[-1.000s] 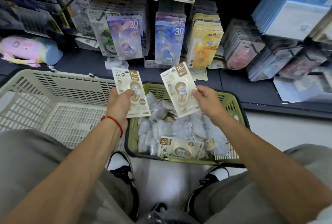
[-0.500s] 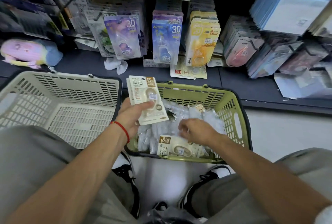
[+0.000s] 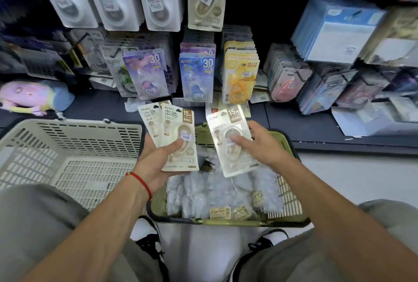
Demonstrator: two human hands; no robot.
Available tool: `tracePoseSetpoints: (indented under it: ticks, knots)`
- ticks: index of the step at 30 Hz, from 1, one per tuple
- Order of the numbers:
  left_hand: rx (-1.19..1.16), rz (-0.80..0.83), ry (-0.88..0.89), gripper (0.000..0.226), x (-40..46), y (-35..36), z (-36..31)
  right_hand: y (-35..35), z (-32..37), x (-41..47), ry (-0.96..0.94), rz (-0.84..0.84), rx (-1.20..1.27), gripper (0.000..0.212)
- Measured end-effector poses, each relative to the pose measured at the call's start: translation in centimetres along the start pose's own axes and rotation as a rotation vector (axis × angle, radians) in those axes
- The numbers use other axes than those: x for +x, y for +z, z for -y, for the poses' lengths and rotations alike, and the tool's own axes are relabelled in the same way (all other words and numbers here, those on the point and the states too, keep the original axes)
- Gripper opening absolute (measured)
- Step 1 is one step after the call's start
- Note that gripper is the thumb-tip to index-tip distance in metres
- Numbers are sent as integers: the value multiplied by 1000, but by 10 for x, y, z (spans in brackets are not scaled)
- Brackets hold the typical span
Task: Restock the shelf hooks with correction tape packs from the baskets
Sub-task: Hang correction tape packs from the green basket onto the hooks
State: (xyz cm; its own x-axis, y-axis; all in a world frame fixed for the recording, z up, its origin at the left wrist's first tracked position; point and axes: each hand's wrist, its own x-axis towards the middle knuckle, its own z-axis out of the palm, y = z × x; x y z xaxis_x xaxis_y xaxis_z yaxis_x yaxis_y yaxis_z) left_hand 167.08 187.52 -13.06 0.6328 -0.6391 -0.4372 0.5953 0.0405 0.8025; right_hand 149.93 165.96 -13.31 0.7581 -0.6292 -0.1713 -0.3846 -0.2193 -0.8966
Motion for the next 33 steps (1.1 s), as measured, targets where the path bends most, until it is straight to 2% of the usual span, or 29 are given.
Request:
tracePoseSetpoints:
  ticks: [1,3,6,10,13,17,20,25,28,30,33]
  knots:
    - [17,42,4,61,-2,7,-3,-5,12,2,-20,-23,159,24]
    - [6,123,24,63,-7,24,-11,-7,36,3,-52,-16,343,28]
    - [-41,267,114,68,-9,52,-24,-1,67,6,-121,-49,333,34]
    - [-62,312,232,73,-4,79,-49,-1,100,11,-183,-130,329,33]
    - [-56,272,313,79,3,94,-82,-13,131,23,-227,-117,362,34]
    - [-85,220,511,79,21,109,-133,-26,164,48,-251,-23,448,27]
    - [-92,184,625,85,34,113,-154,-18,176,66,-264,-17,511,27]
    - [-93,18,789,79,50,103,-149,1,193,85,-479,-154,467,23]
    - [-34,-118,894,80,53,95,-147,7,202,98,-571,-270,449,13]
    - [-61,-154,888,83,55,90,-147,9,202,105,-580,-332,472,8]
    - [-104,-161,849,79,55,88,-149,7,200,113,-567,-373,452,11]
